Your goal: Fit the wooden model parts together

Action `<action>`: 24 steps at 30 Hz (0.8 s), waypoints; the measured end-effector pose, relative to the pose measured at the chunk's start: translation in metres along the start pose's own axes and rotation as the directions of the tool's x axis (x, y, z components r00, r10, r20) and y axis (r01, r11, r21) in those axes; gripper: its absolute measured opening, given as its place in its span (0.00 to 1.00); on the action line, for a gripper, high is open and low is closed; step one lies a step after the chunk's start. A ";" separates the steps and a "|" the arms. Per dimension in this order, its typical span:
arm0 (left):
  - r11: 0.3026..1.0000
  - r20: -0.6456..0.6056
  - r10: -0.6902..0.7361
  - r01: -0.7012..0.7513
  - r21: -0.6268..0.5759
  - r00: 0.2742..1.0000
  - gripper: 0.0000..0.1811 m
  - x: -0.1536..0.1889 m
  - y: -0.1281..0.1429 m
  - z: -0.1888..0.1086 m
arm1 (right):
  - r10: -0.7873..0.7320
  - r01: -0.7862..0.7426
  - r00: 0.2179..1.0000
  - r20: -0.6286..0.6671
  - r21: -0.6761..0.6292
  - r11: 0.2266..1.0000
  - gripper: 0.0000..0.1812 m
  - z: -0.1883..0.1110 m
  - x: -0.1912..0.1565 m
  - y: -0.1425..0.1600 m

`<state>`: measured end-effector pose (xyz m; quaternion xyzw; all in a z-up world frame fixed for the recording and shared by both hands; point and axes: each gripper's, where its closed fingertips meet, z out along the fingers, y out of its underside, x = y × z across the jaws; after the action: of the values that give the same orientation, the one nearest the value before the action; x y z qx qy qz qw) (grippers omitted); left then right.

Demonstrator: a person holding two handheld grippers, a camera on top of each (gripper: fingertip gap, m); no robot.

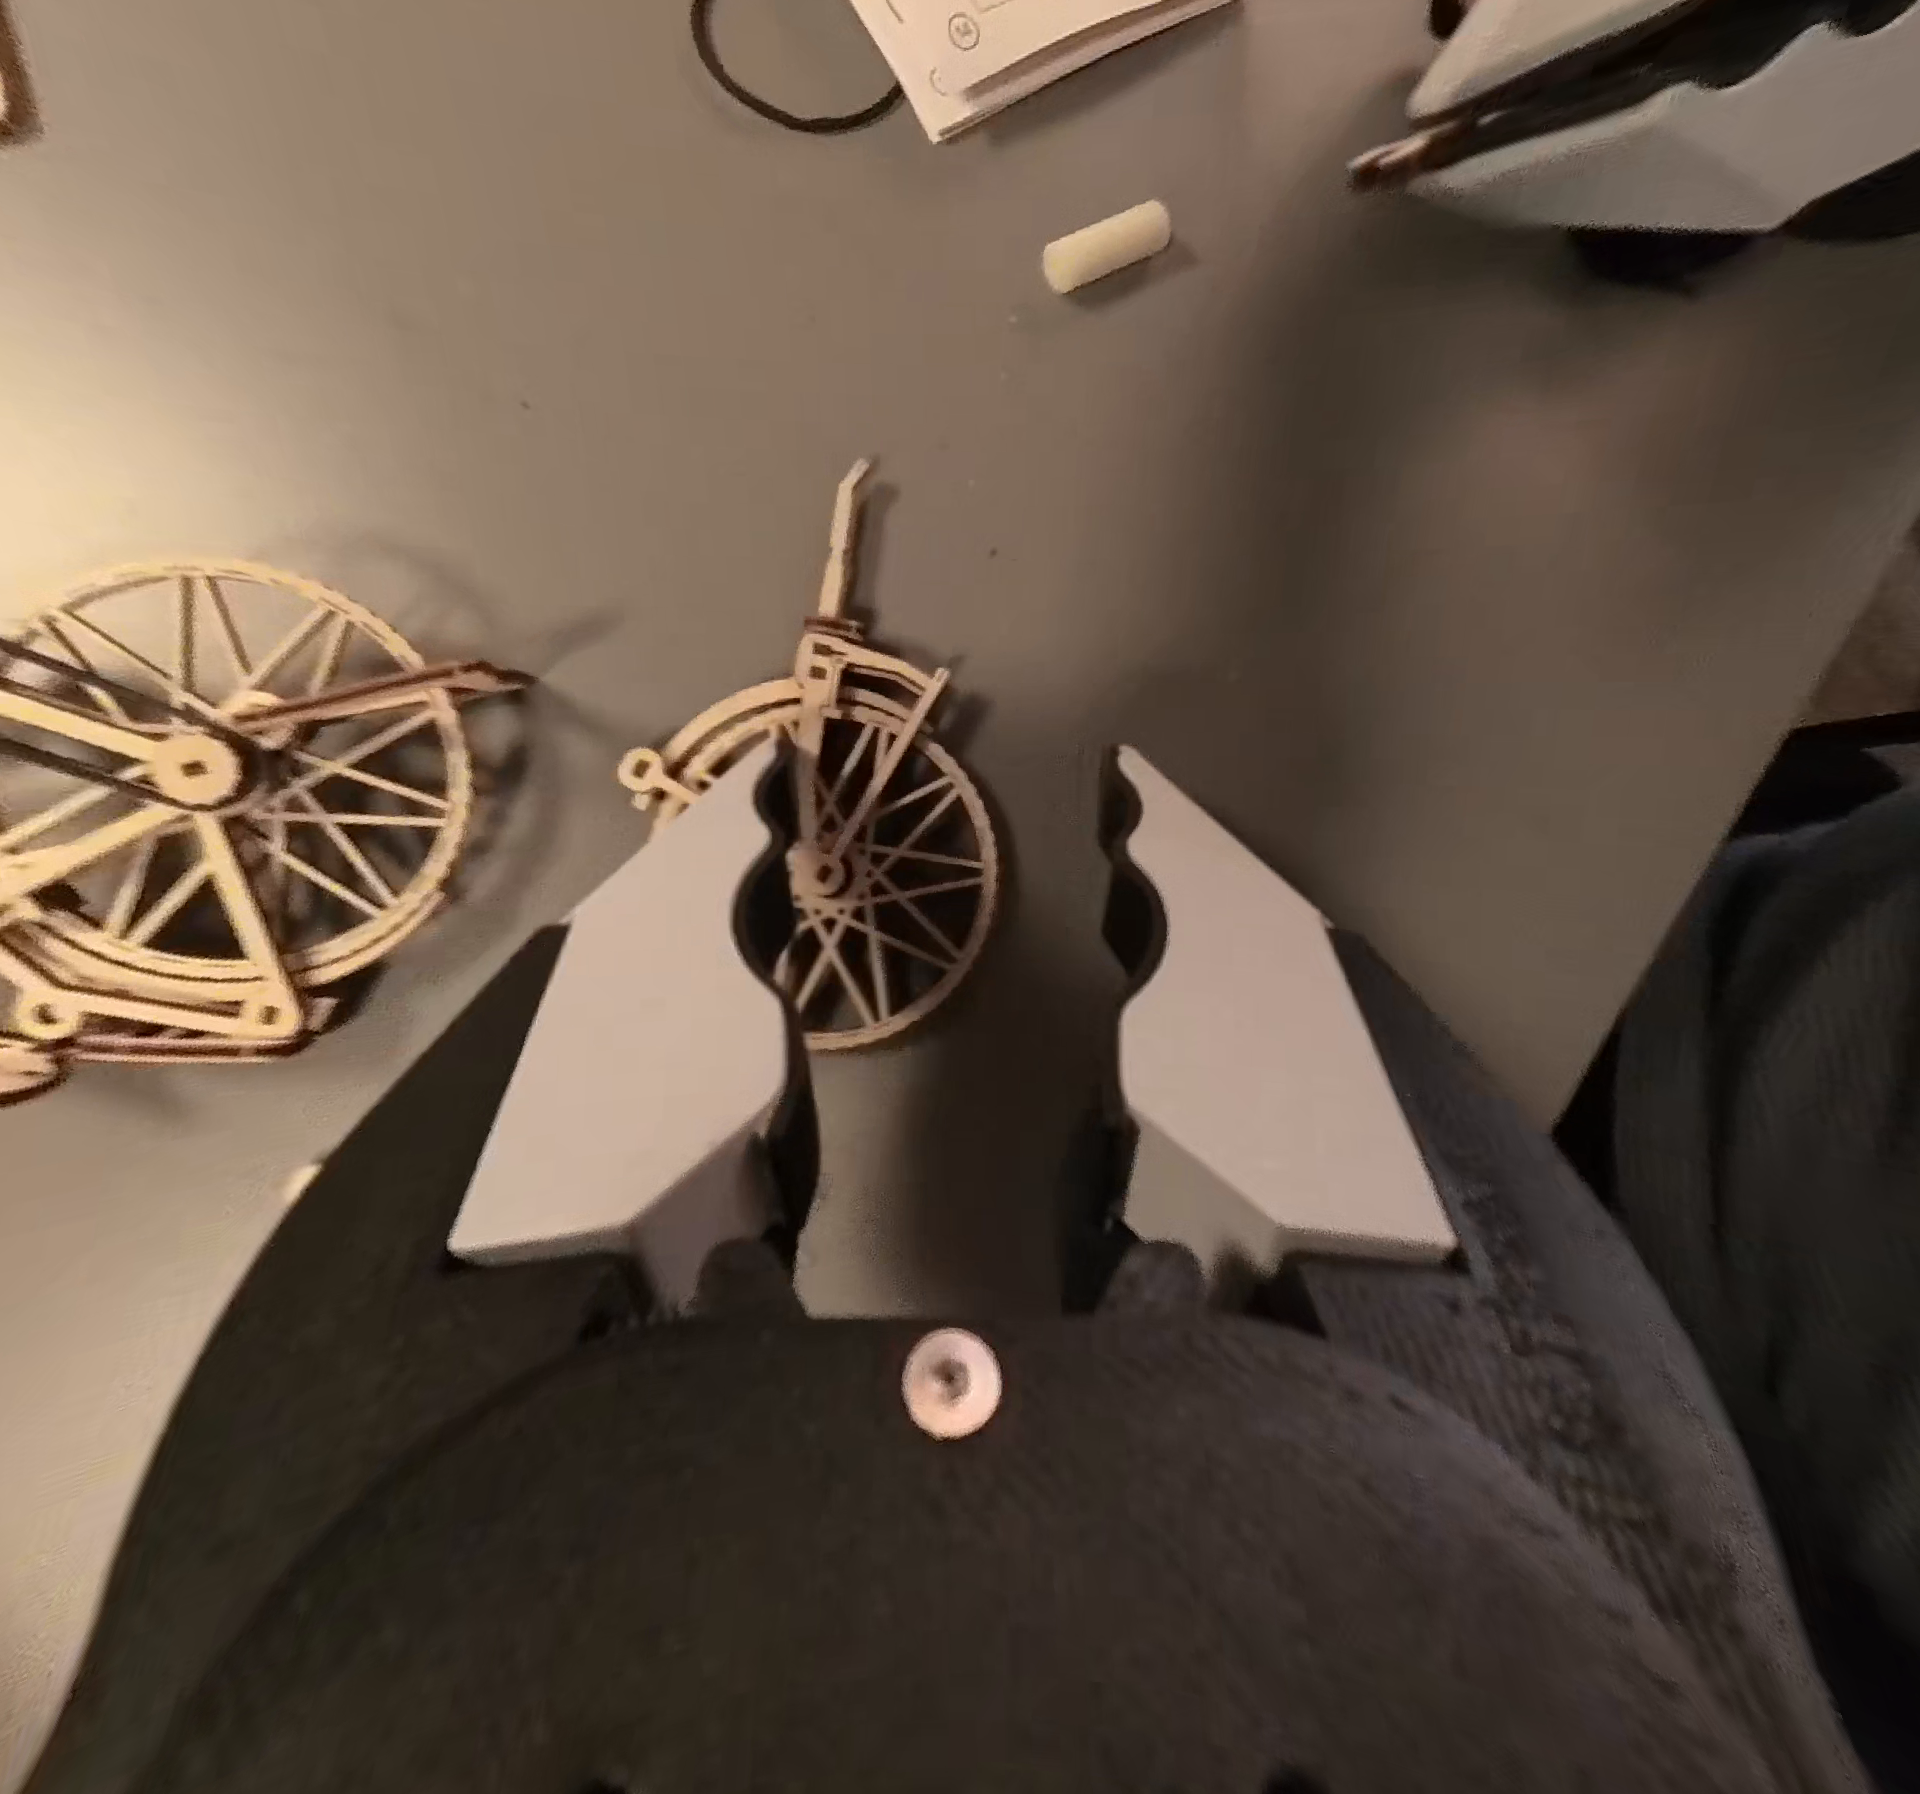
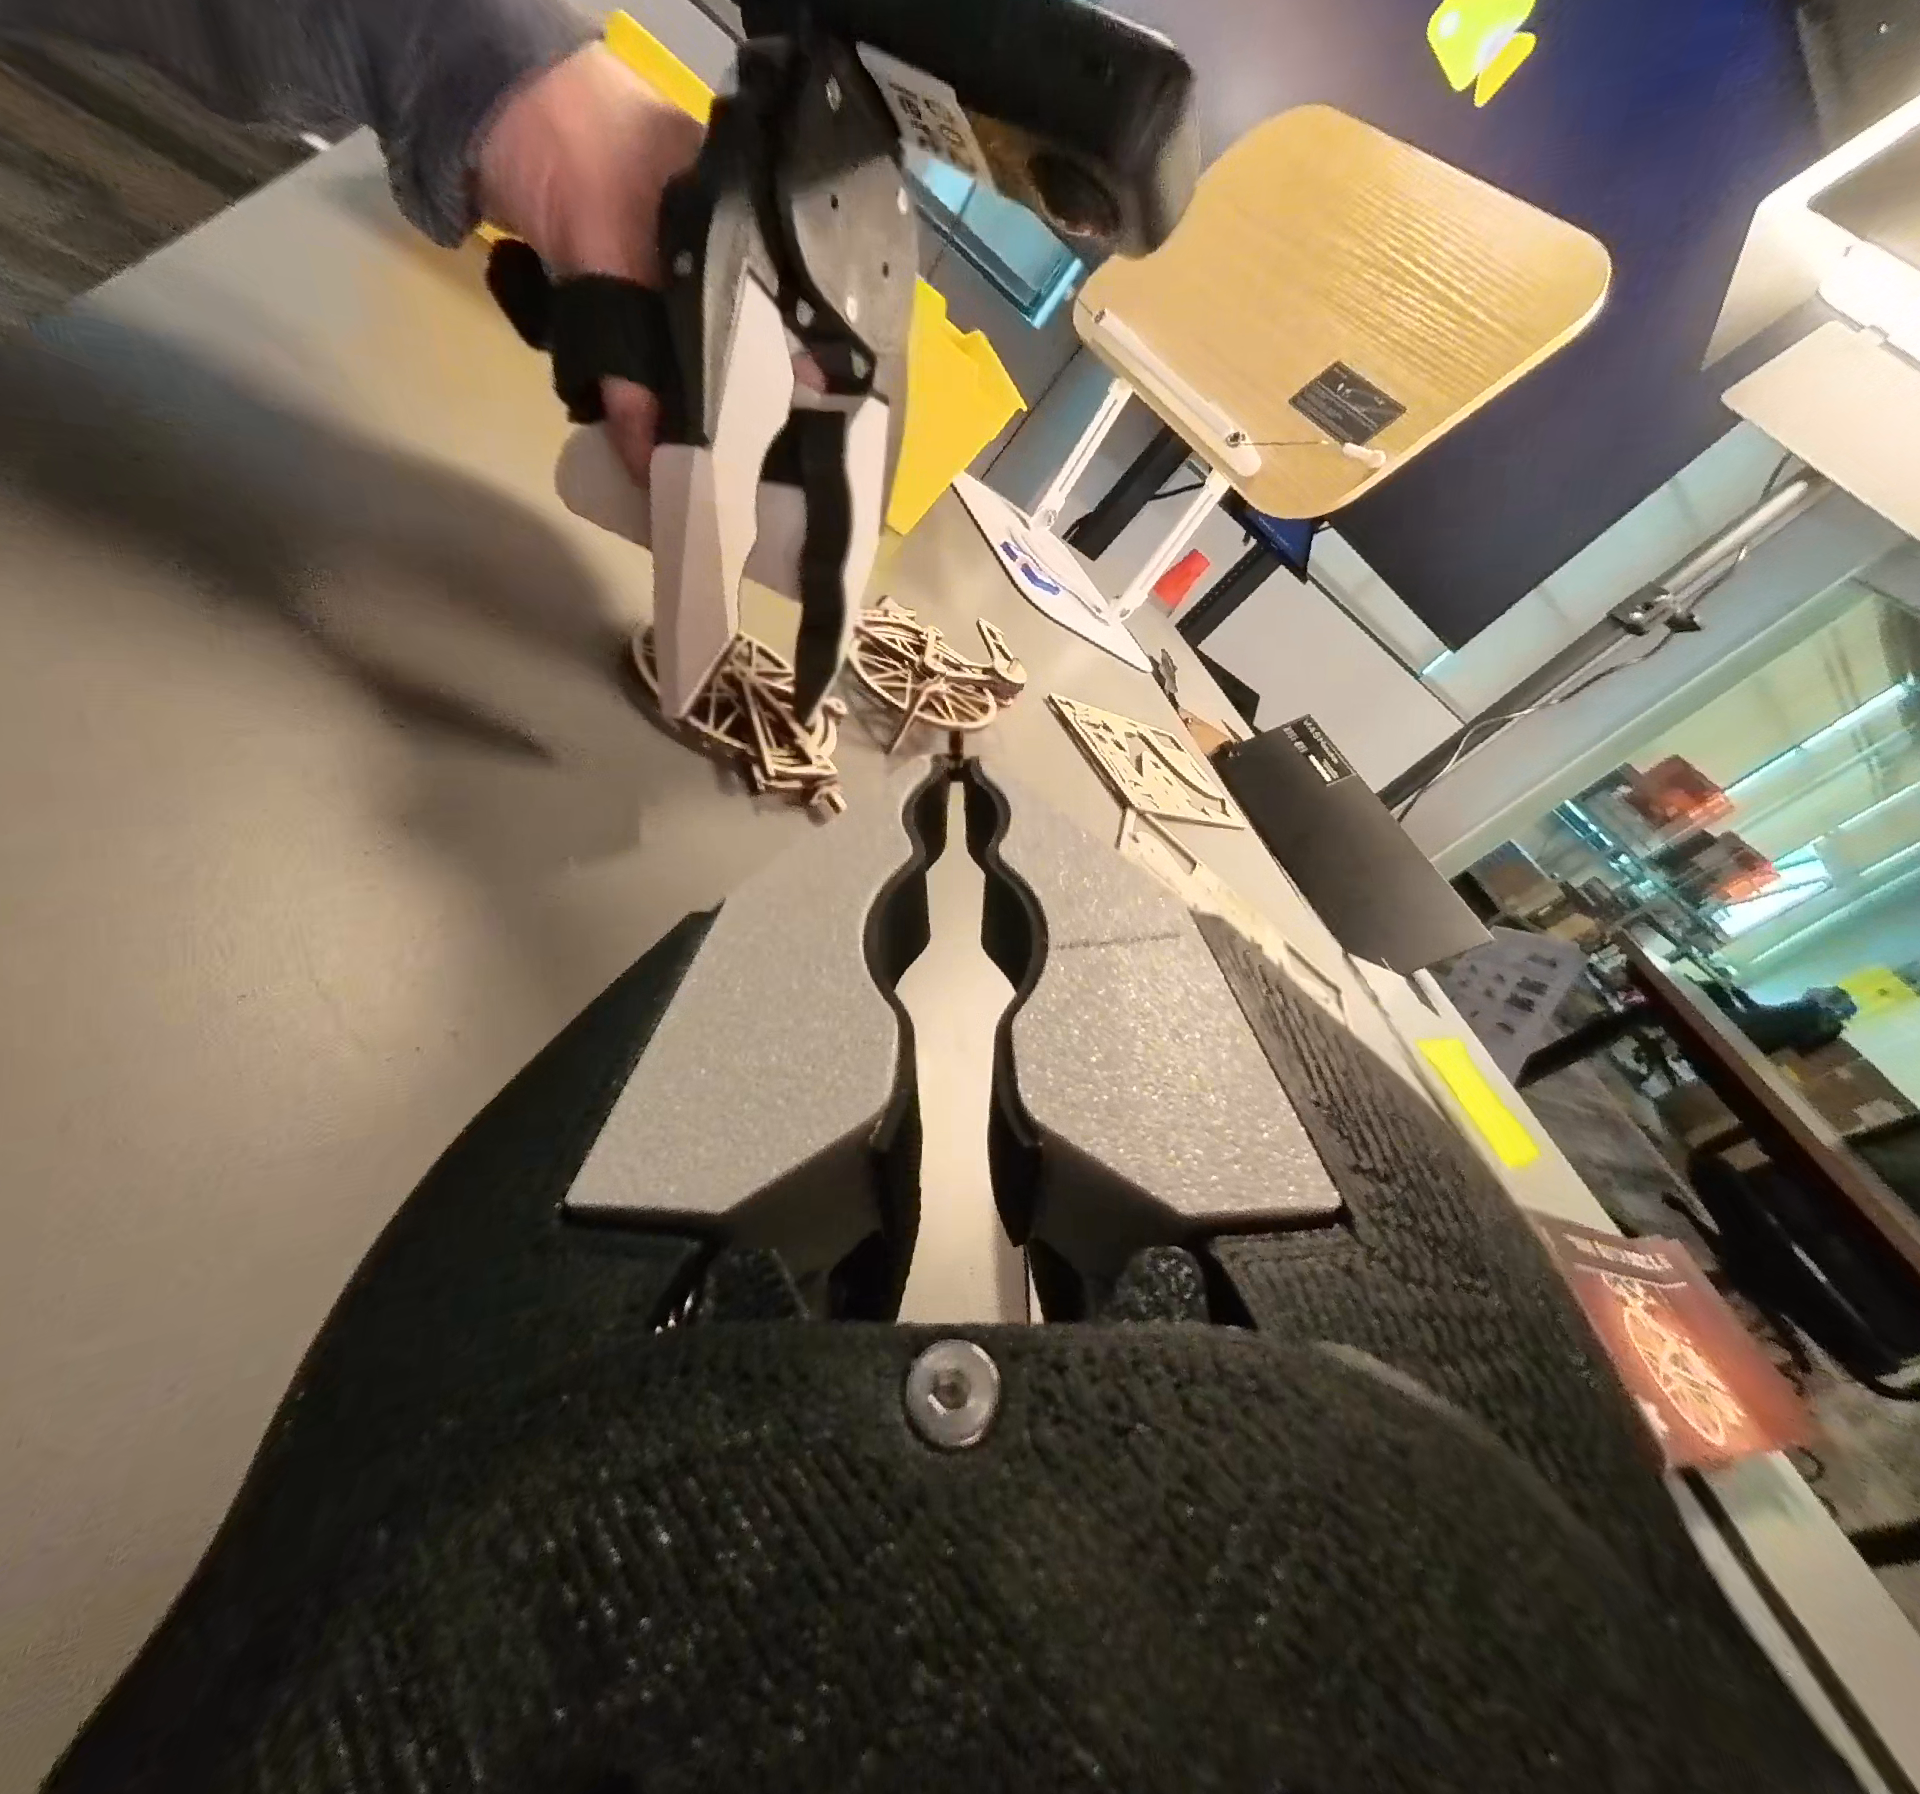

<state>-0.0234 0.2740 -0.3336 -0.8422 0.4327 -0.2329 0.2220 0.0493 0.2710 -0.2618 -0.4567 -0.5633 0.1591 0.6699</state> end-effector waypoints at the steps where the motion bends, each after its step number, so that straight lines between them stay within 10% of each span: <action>1: 1.000 -0.019 -0.025 0.025 0.002 1.000 0.32 0.005 0.000 0.000 | 0.008 -0.008 1.000 0.007 -0.007 1.000 0.00 0.000 0.000 0.001; 8: 0.998 -0.079 -0.032 0.036 0.047 0.996 0.27 0.034 -0.001 -0.002 | 0.109 -0.108 0.993 0.038 -0.026 0.994 0.00 0.001 0.003 0.007; 13: 0.985 0.017 0.172 -0.172 -0.012 0.985 0.43 0.027 0.006 -0.004 | 0.063 -0.062 0.997 0.036 -0.035 0.997 0.00 0.002 -0.001 0.008; 20: 0.796 -0.051 0.554 -0.546 -0.261 0.831 0.43 0.030 0.031 -0.004 | 0.059 -0.058 0.998 0.031 -0.029 0.998 0.00 0.002 0.000 0.007; 24: 0.793 -0.134 0.514 -0.529 -0.302 0.847 0.49 0.025 0.037 -0.006 | 0.048 -0.047 0.998 0.037 -0.032 0.998 0.00 0.003 -0.002 0.007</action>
<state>-0.0371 0.2327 -0.3452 -0.7095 0.6853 -0.1062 0.1249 0.0483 0.2747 -0.2690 -0.4774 -0.5672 0.1747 0.6479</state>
